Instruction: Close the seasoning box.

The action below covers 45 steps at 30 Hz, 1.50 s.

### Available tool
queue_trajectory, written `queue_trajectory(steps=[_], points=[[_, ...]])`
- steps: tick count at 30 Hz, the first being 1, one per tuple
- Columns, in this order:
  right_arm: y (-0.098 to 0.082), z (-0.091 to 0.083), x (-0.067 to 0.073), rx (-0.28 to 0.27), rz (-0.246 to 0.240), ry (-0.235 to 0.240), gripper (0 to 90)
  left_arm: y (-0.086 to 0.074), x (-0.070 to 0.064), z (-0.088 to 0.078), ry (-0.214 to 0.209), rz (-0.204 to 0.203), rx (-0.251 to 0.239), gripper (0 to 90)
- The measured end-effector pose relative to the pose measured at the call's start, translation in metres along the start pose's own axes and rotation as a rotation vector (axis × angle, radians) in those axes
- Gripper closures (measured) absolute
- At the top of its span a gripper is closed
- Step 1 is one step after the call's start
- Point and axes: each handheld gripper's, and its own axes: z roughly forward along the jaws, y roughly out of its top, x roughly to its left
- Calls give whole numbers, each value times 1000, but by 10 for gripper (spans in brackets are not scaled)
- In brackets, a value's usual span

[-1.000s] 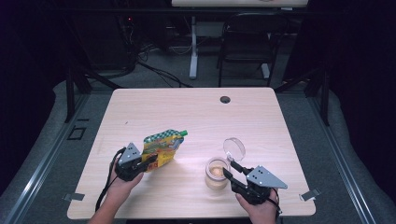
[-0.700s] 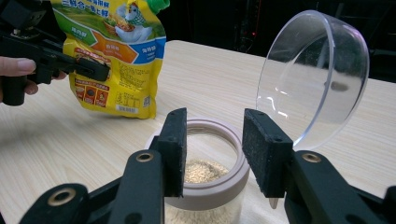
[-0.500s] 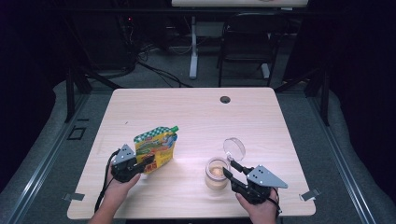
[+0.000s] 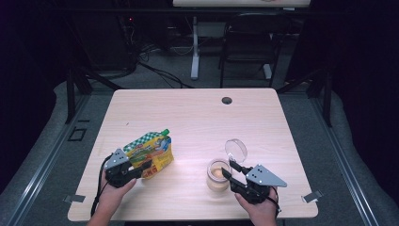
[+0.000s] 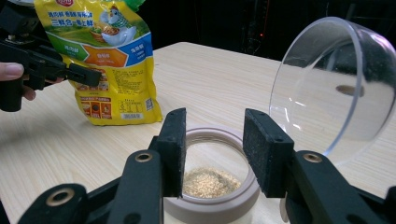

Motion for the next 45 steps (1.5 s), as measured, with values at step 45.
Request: queue_trajectory(steps=[45], points=[[15,-55,-38,-4,71,-162,900,-6,-3,-16,41,-1,-5,378]])
